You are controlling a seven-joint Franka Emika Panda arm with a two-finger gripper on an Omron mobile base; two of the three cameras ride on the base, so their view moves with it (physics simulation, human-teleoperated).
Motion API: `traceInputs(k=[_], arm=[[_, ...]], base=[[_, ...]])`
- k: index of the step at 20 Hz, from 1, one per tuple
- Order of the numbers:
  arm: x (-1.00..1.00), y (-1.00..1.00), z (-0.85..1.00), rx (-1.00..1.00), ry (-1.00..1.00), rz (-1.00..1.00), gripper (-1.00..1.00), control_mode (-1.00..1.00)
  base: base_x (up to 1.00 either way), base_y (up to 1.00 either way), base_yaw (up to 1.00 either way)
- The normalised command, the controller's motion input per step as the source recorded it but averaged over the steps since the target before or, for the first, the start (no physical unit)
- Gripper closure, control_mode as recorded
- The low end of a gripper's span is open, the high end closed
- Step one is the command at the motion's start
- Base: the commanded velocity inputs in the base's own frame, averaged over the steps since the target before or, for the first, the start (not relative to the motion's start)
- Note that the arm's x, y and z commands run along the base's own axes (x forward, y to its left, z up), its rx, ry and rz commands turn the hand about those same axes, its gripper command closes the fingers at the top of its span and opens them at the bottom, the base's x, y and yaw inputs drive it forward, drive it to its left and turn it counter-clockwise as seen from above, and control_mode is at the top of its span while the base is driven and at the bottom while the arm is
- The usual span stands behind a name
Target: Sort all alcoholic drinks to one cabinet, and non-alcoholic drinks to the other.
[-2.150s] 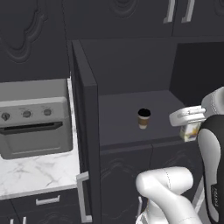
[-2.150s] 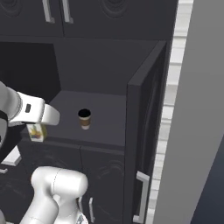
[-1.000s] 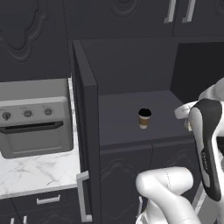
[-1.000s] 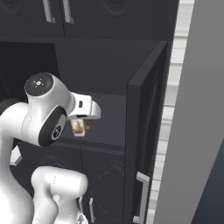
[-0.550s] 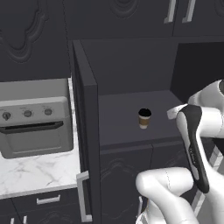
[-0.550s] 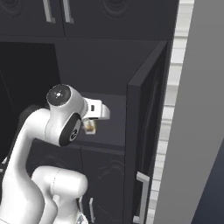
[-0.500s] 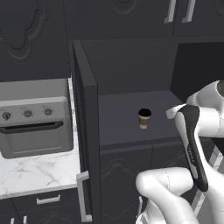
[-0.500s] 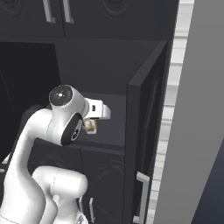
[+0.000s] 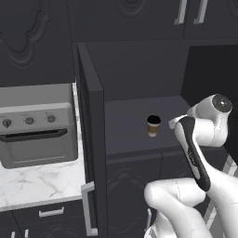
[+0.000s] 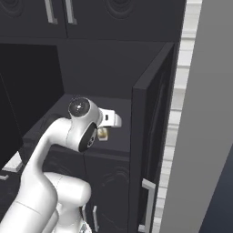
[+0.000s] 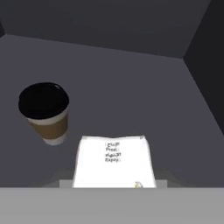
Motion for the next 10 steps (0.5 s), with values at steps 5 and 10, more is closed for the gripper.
traceInputs(k=[5, 10], arm=[[0.34, -0.16, -0.48, 0.0, 0.0, 0.0, 1.0, -1.0], [0.44, -0.02, -0.23, 0.0, 0.0, 0.0, 1.0, -1.0]], base=[[0.0, 0.0, 0.0], [0.0, 0.0, 0.0]])
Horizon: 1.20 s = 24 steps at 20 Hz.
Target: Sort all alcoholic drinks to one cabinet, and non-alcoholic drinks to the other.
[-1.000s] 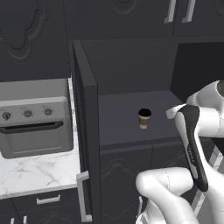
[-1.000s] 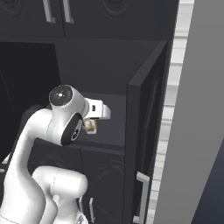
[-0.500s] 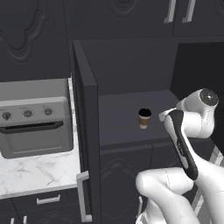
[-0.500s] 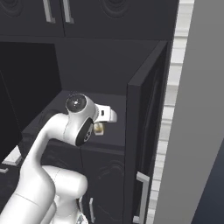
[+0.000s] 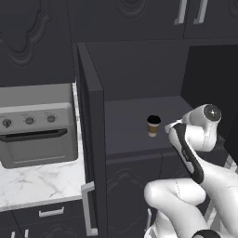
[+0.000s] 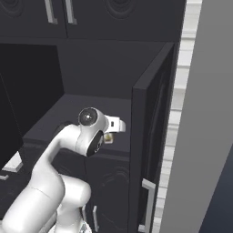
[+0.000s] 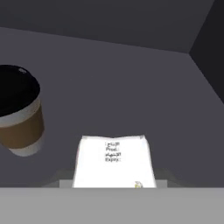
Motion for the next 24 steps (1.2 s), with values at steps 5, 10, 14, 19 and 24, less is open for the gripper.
traceInputs(k=[5, 10, 14, 19, 24], arm=[[0.45, 0.0, -0.03, 0.0, 0.0, 0.0, 1.0, -1.0], [0.47, -0.02, -0.17, 0.0, 0.0, 0.0, 1.0, -1.0], [0.52, -0.01, -0.16, 0.0, 0.0, 0.0, 1.0, -1.0], [0.13, -0.02, -0.21, 0.0, 0.0, 0.0, -1.0, -1.0], [0.0, 0.0, -0.07, 0.0, 0.0, 0.0, -1.0, -1.0]], base=[[0.0, 0.0, 0.0], [0.0, 0.0, 0.0], [0.0, 0.0, 0.0], [0.0, 0.0, 0.0], [0.0, 0.0, 0.0]])
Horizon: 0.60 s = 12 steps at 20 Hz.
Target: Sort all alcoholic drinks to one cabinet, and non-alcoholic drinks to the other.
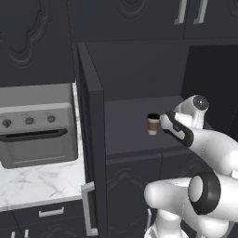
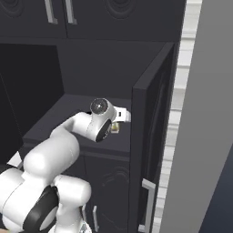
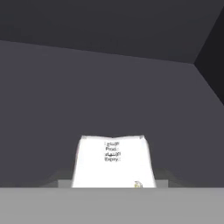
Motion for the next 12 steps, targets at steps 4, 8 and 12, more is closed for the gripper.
traceInputs(k=[4, 8, 12], arm=[[-0.07, 0.0, 0.0, 0.0, 0.0, 0.0, -1.0, -1.0], [0.0, 0.01, 0.0, -0.01, 0.0, -0.02, -1.0, -1.0], [-0.01, 0.0, 0.02, -0.01, 0.0, -0.01, -1.0, -1.0]], base=[[0.0, 0.0, 0.0], [0.0, 0.0, 0.0], [0.0, 0.0, 0.0]])
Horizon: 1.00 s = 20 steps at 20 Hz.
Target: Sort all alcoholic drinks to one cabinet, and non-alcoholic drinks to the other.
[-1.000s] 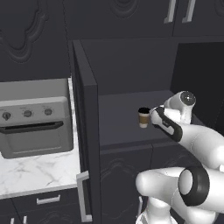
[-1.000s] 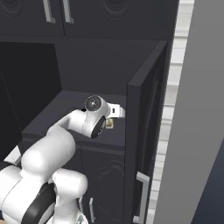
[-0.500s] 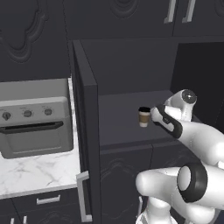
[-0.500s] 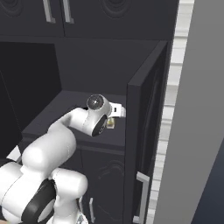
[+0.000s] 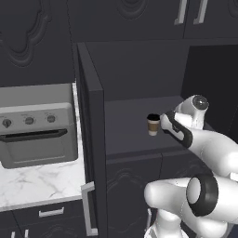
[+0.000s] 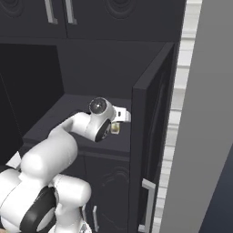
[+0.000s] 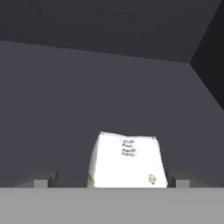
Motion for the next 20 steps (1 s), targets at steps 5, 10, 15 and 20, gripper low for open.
traceInputs(k=[5, 10, 15, 20], arm=[[-0.12, 0.0, 0.25, 0.0, 0.0, 0.0, -1.0, -1.0], [-0.64, 0.0, 0.33, 0.0, 0.0, 0.0, -1.0, -1.0], [-0.99, 0.0, 0.23, 0.0, -0.01, 0.0, -1.0, -1.0], [-1.0, 0.15, 0.23, -0.01, -0.03, 0.0, -1.0, -1.0]], base=[[0.0, 0.0, 0.0], [0.0, 0.0, 0.0], [0.0, 0.0, 0.0], [0.0, 0.0, 0.0]])
